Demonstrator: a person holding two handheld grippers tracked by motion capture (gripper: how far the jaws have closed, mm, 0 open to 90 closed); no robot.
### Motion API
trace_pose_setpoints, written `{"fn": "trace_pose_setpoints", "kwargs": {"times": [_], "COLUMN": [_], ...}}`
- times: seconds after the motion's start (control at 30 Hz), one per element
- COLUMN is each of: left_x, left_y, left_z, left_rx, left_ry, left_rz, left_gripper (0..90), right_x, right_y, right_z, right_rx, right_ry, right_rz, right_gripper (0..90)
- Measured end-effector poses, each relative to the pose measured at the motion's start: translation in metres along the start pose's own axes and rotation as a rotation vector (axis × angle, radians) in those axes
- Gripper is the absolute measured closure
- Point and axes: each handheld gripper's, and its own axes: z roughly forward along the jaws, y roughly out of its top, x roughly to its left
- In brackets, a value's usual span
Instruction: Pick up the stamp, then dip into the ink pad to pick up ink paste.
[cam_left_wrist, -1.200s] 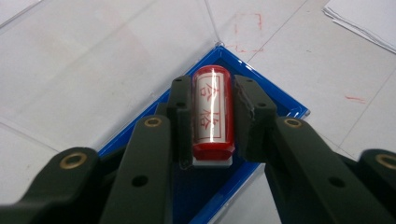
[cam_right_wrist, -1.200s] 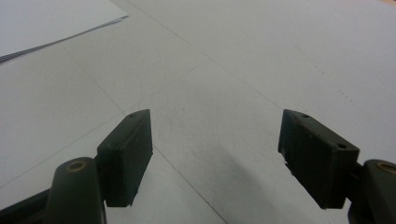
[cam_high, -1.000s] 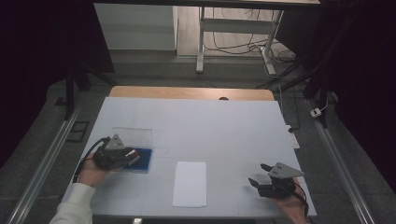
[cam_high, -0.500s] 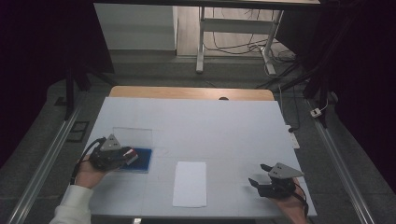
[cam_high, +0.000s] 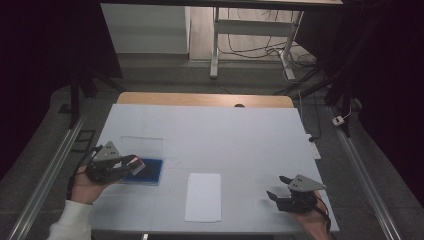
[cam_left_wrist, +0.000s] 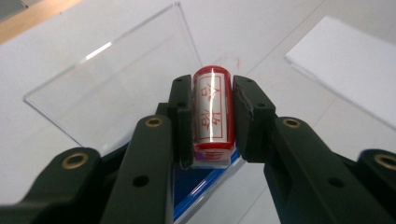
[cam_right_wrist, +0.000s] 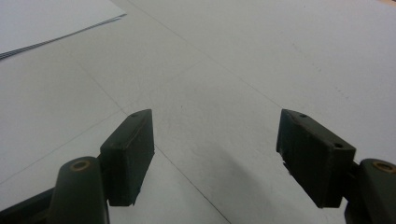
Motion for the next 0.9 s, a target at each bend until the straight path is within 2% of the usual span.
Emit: {"fn": "trace_pose_setpoints", "kwargs": {"times": [0.13,0.27,0.63,0.9], "left_x": [-0.002,-0.003,0.000,0.001], "left_y": [0.004,0.006,0.006,0.005], "left_z": [-0.005,-0.004,0.021,0.030], "left_rx": [-0.008,0.011,0.095,0.122], "left_ry": [-0.008,-0.013,0.003,0.000], "left_rz": [-0.007,-0.001,-0.023,-0.034], "left_gripper": [69.8,69.8,69.8,69.8], "right_x": [0.000,0.000,0.000,0.000], "right_y": [0.000,0.000,-0.001,-0.001], "right_z": [0.000,0.000,0.000,0.000], "right_rx": [0.000,0.000,-0.002,-0.008], "right_ry": [0.002,0.000,-0.004,0.005], "right_rz": [0.004,-0.002,0.002,0.015], "right_gripper": [27.3,27.8,28.5,28.5]}}
